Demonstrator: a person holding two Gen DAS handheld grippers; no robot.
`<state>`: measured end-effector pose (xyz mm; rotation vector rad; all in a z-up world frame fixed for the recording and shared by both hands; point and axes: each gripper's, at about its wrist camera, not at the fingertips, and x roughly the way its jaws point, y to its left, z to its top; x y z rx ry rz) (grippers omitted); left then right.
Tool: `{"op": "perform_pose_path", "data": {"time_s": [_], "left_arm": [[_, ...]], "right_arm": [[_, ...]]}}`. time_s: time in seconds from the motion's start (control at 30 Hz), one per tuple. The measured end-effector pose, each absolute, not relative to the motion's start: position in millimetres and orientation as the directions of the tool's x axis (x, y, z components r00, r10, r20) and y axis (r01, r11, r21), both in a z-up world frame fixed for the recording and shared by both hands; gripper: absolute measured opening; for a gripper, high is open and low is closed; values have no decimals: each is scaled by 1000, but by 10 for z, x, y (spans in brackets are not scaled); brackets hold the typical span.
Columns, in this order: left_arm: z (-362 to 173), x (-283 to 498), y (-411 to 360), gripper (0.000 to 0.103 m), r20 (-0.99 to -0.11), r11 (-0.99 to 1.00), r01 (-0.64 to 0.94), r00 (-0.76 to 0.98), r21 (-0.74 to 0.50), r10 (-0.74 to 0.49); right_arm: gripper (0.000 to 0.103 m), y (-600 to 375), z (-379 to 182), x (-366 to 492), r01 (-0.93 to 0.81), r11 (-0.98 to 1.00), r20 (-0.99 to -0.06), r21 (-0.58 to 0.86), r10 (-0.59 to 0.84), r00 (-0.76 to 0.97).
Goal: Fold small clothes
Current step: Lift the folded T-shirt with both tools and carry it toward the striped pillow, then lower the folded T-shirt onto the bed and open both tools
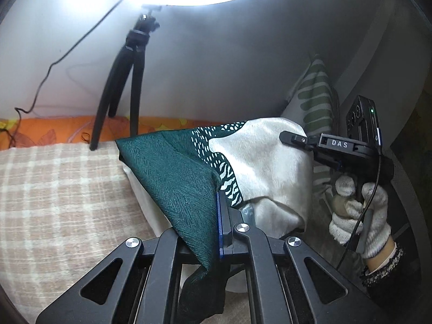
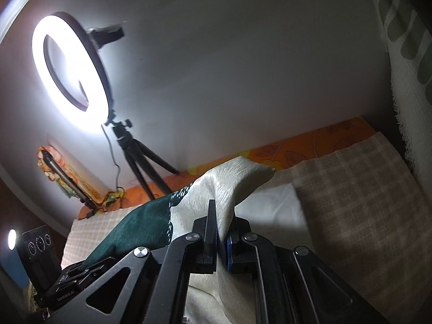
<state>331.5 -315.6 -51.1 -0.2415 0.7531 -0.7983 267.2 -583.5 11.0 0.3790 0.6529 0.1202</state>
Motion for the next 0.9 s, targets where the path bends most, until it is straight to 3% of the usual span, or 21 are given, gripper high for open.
{"op": "perform_pose_path", "data": {"time_s": [0.23,0.3,0.37,0.4,0.43,0.47,0.53,0.6,0.73,0.9], "left_arm": [[-621,3355,-3182,6,-547,692,549,435,-469,-716],[-599,3341,-3196,19,-567,704,553,434,-446,-700],[-558,3304,-3207,52,-595,736,548,456,-399,-662],[-543,3279,-3204,60,-607,755,541,475,-369,-637],[-524,3253,-3195,68,-611,770,537,495,-344,-618],[-489,3204,-3182,68,-603,770,548,506,-327,-617],[-441,3153,-3178,73,-606,767,566,507,-303,-613],[-410,3102,-3180,76,-613,776,566,517,-278,-597],[-329,2990,-3137,80,-606,779,568,531,-264,-592],[-238,2899,-3063,80,-614,788,551,531,-273,-584]], "right_arm": [[4,-6030,-129,2866,94,948,-641,306,132,756],[12,-6014,-158,2912,132,958,-670,254,75,738],[32,-5999,-150,2908,178,965,-688,193,4,725],[41,-5984,-129,2893,187,967,-687,174,-17,726],[42,-5968,-109,2863,191,968,-682,161,-31,731],[43,-5949,-88,2831,187,970,-678,155,-34,734],[61,-5901,-43,2767,189,972,-672,142,-46,739],[70,-5876,3,2690,201,972,-657,124,-72,751],[84,-5784,87,2545,199,971,-635,132,-71,770],[90,-5609,187,2396,224,970,-618,90,-122,777]]}}
